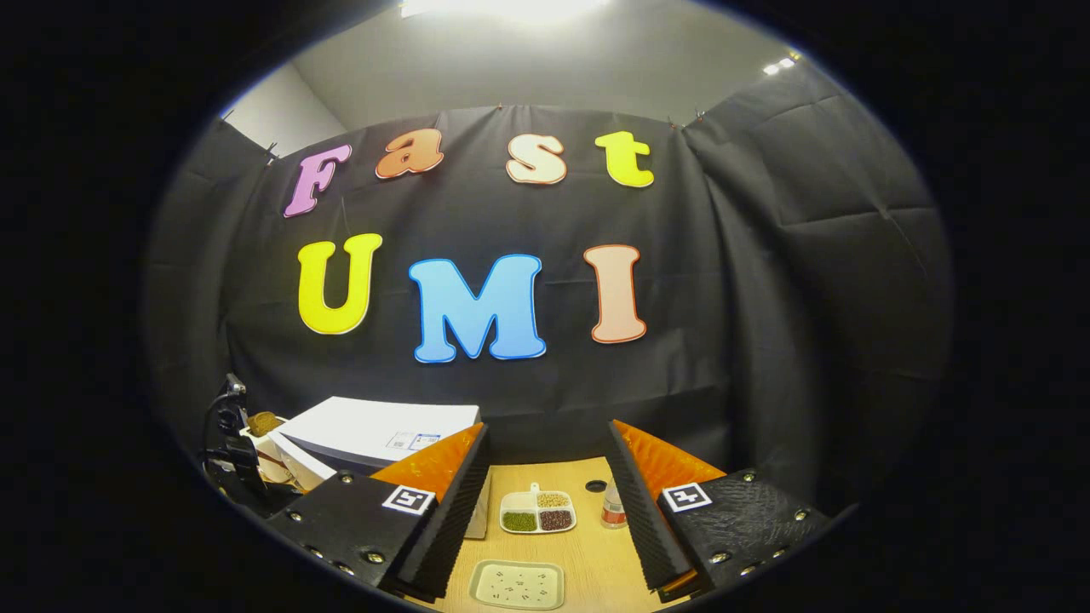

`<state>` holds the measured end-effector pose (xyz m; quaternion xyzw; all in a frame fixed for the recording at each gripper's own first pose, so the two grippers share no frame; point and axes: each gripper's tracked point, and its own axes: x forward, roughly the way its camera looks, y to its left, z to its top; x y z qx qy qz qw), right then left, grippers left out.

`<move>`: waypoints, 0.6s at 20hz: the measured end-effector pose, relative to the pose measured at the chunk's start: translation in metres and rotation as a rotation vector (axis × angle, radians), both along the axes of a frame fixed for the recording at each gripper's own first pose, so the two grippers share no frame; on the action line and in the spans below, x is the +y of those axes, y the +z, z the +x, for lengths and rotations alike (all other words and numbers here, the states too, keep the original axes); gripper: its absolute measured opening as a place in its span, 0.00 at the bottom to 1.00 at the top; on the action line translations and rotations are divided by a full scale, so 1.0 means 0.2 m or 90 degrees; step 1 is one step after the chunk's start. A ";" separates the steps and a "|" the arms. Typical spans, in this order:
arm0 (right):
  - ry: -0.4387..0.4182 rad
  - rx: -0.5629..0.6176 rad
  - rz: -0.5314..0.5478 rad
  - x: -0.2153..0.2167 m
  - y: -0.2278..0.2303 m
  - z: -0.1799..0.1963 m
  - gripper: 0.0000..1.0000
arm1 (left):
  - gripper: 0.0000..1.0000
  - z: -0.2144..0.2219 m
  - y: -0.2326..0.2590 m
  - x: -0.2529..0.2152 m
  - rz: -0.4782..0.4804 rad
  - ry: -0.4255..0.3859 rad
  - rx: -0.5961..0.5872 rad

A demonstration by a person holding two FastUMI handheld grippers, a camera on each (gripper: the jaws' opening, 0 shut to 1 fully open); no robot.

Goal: Open the microwave oven with the left hand, put the food in, and close the microwave oven.

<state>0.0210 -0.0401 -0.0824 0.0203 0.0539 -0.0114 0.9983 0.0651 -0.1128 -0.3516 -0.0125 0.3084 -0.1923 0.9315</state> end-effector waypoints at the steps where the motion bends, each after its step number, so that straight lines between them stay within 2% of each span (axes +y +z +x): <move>1: 0.001 0.001 -0.002 -0.01 -0.01 0.00 0.82 | 0.07 0.02 0.00 0.00 0.002 0.002 -0.001; 12: -0.007 0.008 -0.022 -0.11 -0.04 0.07 0.82 | 0.07 0.17 -0.06 -0.07 0.003 0.020 0.000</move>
